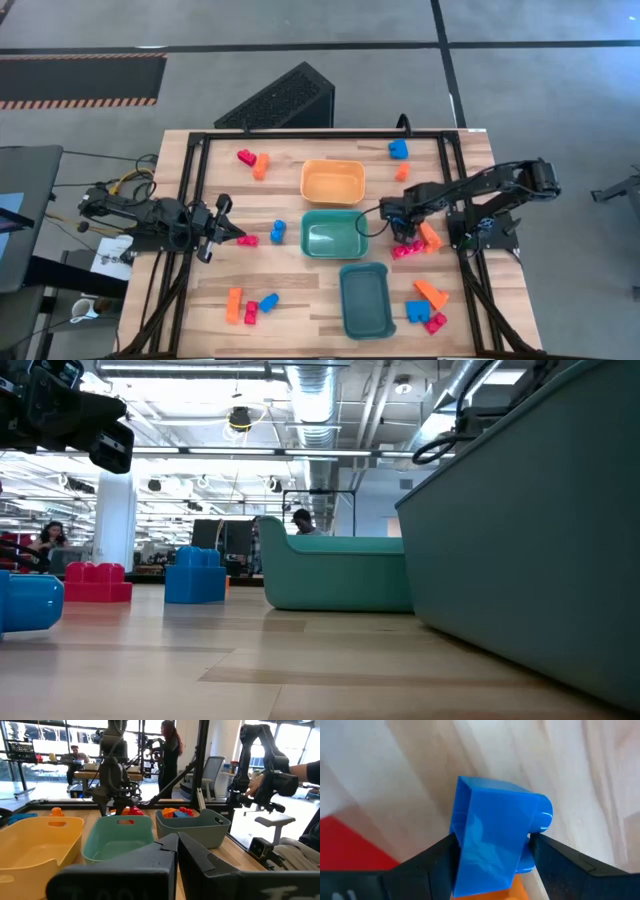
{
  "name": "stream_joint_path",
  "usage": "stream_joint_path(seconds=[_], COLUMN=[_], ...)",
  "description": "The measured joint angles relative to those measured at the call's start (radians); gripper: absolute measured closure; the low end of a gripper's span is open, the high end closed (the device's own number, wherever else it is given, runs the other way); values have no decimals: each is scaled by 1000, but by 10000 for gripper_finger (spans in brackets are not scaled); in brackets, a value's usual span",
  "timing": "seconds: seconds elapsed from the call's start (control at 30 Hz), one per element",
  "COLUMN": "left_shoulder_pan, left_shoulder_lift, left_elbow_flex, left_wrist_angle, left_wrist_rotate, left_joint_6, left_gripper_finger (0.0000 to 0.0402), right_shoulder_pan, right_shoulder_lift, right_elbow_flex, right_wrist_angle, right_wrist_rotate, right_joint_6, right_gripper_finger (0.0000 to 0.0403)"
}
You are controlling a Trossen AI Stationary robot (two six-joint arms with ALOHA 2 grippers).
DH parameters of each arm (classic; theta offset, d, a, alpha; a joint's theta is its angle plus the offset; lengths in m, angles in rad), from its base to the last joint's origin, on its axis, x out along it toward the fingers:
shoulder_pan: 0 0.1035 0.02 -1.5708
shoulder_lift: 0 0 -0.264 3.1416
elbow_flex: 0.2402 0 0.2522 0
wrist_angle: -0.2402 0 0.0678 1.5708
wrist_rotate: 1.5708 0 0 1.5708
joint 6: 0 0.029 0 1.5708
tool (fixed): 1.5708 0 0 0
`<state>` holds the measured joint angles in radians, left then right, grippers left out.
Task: Sort & place blocks by color
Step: Put the blue game piece into the blue bin
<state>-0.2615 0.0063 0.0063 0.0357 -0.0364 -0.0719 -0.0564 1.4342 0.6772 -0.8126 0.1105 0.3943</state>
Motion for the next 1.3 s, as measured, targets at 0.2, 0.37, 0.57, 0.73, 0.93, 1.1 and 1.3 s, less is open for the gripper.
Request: stream_joint_path(seconds=[0.2, 0.37, 0.57, 0.73, 0.93, 1.1, 1.3], left_shoulder_pan=[0, 0, 0, 0, 0, 0, 0], left_shoulder_lift=[0, 0, 0, 0, 0, 0, 0], left_elbow_flex=[0, 0, 0, 0, 0, 0, 0], left_wrist_angle=[0, 0, 0, 0, 0, 0, 0], left_wrist_rotate=[0, 0, 0, 0, 0, 0, 0], left_joint_6=[0, 0, 0, 0, 0, 0, 0], left_gripper_finger=[401, 401, 401, 401, 401, 401, 401], right_shoulder_pan=[-12, -12, -12, -12, -12, 2, 49], right_shoulder_lift=[-40, -89, -149, -199, -256, -337, -457], right_elbow_flex=[-3, -5, -6, -6, -6, -5, -5], right_wrist_angle=[12, 13, 6, -7, -36, -27, 49], right_wrist_rotate=[0, -8, -19, -17, -13, -7, 2], right_joint_6=[-3, -3, -2, 7, 24, 52, 78], right_gripper_finger=[168, 250, 353, 389, 391, 391, 398])
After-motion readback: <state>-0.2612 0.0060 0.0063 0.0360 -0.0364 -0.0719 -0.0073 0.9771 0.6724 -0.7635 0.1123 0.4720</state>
